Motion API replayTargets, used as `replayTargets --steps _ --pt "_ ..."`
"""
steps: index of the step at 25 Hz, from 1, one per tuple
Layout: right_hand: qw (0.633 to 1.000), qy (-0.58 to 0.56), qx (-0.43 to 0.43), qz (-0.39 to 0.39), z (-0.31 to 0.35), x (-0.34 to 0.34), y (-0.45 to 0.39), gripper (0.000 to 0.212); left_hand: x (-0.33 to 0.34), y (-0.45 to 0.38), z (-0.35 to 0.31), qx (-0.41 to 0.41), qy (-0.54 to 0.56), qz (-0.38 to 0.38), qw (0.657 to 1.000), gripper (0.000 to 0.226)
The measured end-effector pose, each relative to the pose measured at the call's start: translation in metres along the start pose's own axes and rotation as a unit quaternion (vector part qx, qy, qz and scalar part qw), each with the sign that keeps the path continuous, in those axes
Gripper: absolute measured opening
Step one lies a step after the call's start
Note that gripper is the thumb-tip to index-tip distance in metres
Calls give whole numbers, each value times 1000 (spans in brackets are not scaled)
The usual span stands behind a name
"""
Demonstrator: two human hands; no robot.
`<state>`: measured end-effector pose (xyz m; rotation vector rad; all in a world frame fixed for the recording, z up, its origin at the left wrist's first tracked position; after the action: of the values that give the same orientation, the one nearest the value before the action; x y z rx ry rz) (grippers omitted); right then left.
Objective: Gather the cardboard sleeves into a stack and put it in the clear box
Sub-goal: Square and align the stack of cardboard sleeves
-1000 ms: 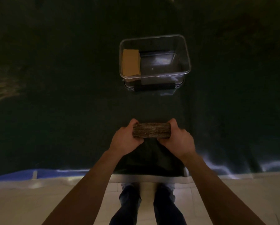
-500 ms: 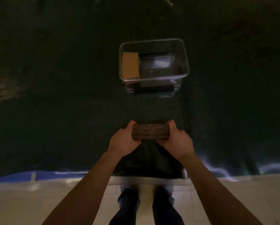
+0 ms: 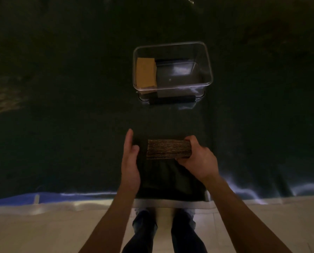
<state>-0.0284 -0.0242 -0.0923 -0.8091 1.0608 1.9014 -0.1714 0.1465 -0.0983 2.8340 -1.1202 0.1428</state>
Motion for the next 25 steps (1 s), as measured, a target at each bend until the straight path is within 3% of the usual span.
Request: replayTargets --steps 1,4,7,9,14,16,18,19,20,21,25 --pt "1000 3 2 -2 0 1 0 54 13 8 4 -16 15 -32 999 54" --pt "1000 0 15 -6 -2 -2 0 53 44 24 11 -68 28 -7 997 70" --pt "1000 2 5 2 -1 -1 1 53 22 12 16 -60 19 -72 995 75" --pt "1000 3 6 3 1 -1 1 53 23 8 20 -71 46 -74 994 73" --pt "1000 2 20 2 -2 -1 -5 54 41 4 12 -87 53 70 992 60" --pt "1000 -2 18 1 -2 0 -5 54 21 -5 11 -83 5 148 985 75" --pt "1000 -2 14 -9 -2 0 -4 54 6 -13 11 -50 -158 272 948 94" --pt "1000 0 13 -12 -2 -1 -4 54 3 -20 10 -10 -286 310 907 97" --pt "1000 -2 11 -11 -2 -1 -5 54 5 -27 8 33 -385 331 861 93" --pt "1000 -6 8 -8 -2 -1 -6 54 10 -33 7 55 -424 344 836 85" --pt "1000 1 5 -10 0 -1 -7 55 27 -49 7 26 -412 357 838 57"
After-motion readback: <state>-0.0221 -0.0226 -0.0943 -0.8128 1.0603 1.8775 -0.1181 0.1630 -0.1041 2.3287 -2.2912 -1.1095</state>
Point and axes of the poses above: each hand's wrist, its own y-axis away from the middle knuckle, its own x-axis out of the palm, z = x × y, the point moved 5 cm from there along -y, towards the middle knuckle, and after that the axes turned 15 degrees about x, right-handed, at the moved point
